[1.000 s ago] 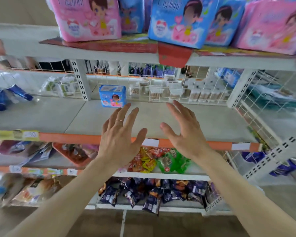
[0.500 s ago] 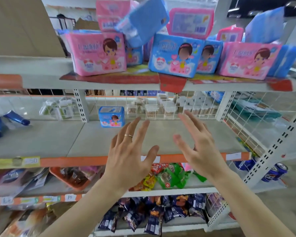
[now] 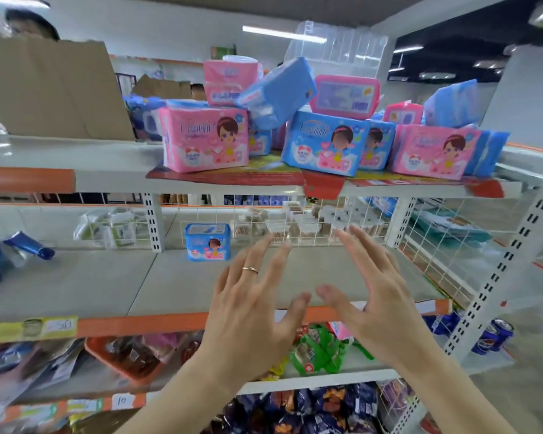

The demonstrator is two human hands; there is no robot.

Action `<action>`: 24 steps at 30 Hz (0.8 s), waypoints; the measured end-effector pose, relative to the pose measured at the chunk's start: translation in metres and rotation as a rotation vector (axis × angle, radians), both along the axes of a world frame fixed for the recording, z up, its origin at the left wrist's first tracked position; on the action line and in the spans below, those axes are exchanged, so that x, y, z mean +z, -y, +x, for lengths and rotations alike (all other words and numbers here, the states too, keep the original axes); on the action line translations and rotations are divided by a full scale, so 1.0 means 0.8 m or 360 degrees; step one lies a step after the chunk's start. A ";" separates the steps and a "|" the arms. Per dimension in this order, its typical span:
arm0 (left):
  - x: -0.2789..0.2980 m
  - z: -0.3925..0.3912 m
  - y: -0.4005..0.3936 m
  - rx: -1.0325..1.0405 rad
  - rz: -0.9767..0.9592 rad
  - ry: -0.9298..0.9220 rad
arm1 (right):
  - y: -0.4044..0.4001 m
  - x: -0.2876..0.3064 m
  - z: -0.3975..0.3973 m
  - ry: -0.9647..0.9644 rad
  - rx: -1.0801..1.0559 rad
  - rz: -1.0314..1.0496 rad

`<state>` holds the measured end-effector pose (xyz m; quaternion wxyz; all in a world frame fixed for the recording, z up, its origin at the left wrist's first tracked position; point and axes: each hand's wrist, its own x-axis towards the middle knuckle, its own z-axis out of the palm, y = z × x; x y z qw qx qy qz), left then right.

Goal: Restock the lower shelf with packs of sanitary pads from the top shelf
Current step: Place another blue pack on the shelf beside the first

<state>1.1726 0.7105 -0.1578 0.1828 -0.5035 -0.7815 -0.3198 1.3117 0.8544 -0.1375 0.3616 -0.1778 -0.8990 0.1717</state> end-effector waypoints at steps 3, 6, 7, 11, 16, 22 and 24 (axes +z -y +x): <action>0.017 0.000 -0.005 -0.0006 0.0030 -0.0045 | -0.005 0.009 0.001 -0.0022 -0.0024 0.0053; 0.029 0.001 -0.016 0.0007 0.0027 -0.0075 | -0.018 0.014 0.000 -0.0035 -0.0034 0.0078; 0.031 0.001 -0.020 0.0008 0.0029 -0.0079 | -0.024 0.016 0.000 -0.0040 -0.0042 0.0094; 0.039 0.002 -0.048 0.0011 0.0035 -0.0055 | -0.052 0.023 -0.001 -0.0052 -0.0042 0.0081; 0.054 0.007 -0.093 0.0048 0.0034 -0.0049 | -0.096 0.037 0.001 -0.0120 0.0032 0.0061; 0.080 0.015 -0.144 0.0150 0.0106 -0.0095 | -0.155 0.059 -0.002 -0.0184 0.0081 0.0084; 0.088 0.015 -0.157 0.0222 0.0130 -0.0125 | -0.175 0.062 -0.005 -0.0209 0.0110 0.0068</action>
